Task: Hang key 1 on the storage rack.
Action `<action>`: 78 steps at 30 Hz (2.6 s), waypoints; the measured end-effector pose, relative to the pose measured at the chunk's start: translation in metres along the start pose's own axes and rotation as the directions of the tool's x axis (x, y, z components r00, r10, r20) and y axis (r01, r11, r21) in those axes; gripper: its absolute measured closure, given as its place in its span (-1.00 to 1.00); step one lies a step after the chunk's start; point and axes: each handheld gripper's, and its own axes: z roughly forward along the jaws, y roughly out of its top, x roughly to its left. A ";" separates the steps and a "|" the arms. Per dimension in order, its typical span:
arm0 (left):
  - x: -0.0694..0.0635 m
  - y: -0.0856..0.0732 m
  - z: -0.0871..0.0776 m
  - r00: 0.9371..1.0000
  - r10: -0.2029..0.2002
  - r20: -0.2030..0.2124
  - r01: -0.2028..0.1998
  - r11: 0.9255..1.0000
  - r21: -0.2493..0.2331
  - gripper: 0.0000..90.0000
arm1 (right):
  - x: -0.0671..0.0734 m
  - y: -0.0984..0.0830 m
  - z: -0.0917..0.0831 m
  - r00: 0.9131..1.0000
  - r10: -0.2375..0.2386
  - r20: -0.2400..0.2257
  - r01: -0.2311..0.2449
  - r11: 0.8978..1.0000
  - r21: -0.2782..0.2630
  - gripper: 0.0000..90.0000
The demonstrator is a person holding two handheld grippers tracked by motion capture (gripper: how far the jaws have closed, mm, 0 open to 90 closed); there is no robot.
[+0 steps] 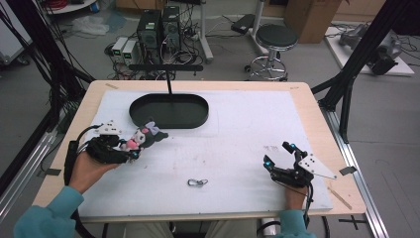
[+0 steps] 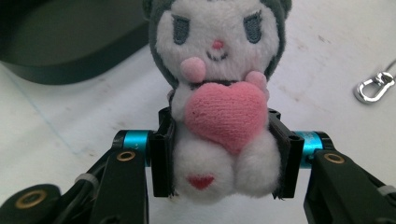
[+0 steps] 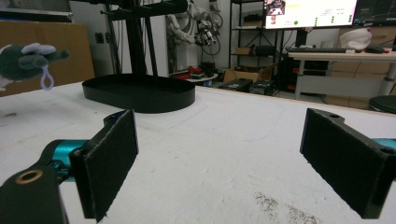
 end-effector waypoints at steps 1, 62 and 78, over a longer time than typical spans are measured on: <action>0.001 0.001 -0.001 1.000 0.004 -0.005 -0.004 1.000 -0.002 0.18 | 0.000 0.000 0.000 1.000 -0.002 0.000 0.002 1.000 -0.001 -0.76; 0.090 0.094 -0.027 0.948 -0.207 -0.240 0.156 0.964 -0.215 0.18 | -0.001 0.000 0.001 1.000 0.002 -0.002 -0.002 1.000 0.005 -0.76; 0.095 0.110 -0.022 0.944 -0.198 -0.264 0.149 0.969 -0.195 0.18 | 0.000 0.000 0.001 1.000 0.002 -0.002 -0.002 1.000 0.005 -0.76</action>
